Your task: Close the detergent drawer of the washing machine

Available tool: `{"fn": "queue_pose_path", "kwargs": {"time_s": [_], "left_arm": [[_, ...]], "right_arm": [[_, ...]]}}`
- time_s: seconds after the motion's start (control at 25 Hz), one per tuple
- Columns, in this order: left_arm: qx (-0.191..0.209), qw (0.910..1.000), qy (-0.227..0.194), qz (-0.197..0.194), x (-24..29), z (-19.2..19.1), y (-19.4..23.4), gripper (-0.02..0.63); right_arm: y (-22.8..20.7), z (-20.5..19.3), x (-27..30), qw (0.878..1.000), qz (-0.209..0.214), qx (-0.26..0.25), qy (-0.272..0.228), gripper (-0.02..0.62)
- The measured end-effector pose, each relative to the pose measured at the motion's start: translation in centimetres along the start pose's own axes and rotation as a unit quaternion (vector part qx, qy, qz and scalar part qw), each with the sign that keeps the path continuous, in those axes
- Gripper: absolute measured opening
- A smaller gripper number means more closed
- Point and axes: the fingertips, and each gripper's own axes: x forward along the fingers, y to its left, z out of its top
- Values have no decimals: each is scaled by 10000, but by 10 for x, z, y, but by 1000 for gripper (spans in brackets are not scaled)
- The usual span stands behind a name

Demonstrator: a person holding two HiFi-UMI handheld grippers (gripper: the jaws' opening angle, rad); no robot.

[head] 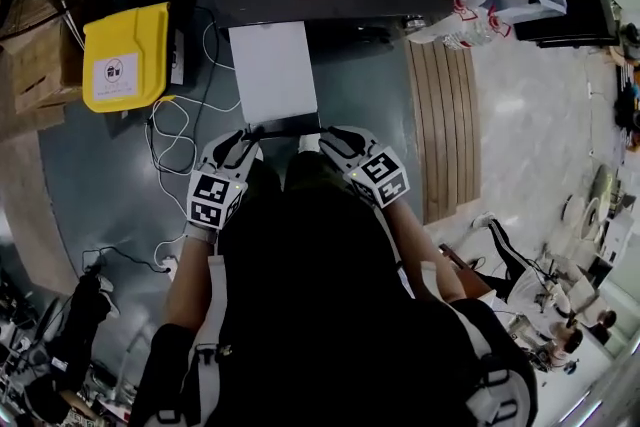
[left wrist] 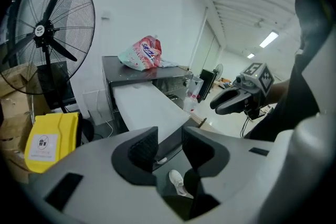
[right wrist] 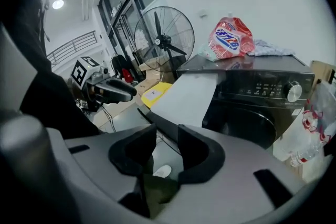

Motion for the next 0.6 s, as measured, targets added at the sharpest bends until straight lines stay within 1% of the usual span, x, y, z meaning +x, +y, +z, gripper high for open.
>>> {"fn": "queue_pose_path", "kwargs": {"time_s": [0.12,0.32,0.48,0.6], "left_arm": [[79,9999,140,51,10,-8,-2,163],[5,9987,435,248,24,-24,0,172],[-16,9963,773,382,33,-40,1,187],[81,9936,967,571,37,-46,4,187]], "right_arm": [[-4,-16,6,9996,140,-64,241,160],[-12,-33,18,9978,390,19,529,192],[-19,-42,28,9965,426,-66,716,196],[-21,-47,33,9954,517,-116,792,196]]}}
